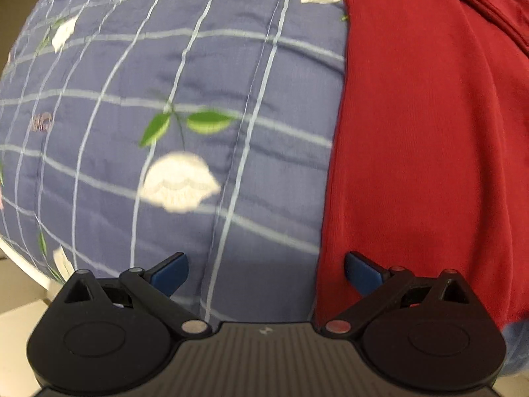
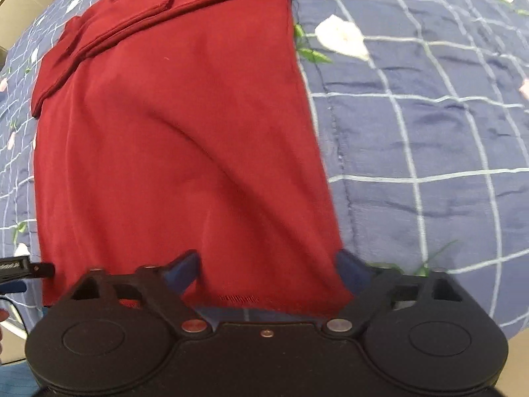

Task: Fold small clothes
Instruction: 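Open the right gripper and move both grippers toward the sweater hem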

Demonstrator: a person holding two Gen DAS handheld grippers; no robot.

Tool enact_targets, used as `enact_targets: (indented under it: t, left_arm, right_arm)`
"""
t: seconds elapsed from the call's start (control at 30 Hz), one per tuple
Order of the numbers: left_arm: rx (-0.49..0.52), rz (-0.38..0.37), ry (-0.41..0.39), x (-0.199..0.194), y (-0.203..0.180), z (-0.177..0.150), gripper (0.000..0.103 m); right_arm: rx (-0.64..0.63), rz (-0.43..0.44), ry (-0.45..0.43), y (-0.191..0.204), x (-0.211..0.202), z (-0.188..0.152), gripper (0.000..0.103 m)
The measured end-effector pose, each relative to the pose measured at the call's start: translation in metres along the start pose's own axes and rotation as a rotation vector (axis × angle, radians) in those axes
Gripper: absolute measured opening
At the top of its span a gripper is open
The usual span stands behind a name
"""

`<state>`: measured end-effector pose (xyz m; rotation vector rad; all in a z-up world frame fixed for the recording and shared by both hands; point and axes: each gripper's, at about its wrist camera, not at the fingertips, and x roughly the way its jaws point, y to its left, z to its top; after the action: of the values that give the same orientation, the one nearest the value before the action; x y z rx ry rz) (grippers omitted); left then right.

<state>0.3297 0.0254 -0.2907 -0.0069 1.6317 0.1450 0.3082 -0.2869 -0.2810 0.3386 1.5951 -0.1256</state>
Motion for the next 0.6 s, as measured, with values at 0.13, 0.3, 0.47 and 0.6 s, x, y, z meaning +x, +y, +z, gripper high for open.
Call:
enact_targets:
  t: [0.13, 0.3, 0.47, 0.6]
  left_arm:
    - [0.005, -0.054, -0.015, -0.004, 0.015, -0.03, 0.096]
    - [0.07, 0.038, -0.022, -0.018, 0.025, -0.067, 0.095]
    - [0.082, 0.069, -0.082, -0.038, 0.055, -0.116, 0.098]
    - [0.021, 0.028, -0.124, -0.057, 0.079, -0.14, 0.101]
  right_arm:
    - [0.018, 0.019, -0.041, -0.005, -0.014, -0.016, 0.044]
    - [-0.012, 0.037, -0.06, -0.006, -0.033, -0.034, 0.032]
    - [-0.056, -0.032, -0.059, -0.011, -0.049, -0.067, 0.033]
    - [-0.049, -0.042, -0.099, -0.022, -0.068, -0.104, 0.061]
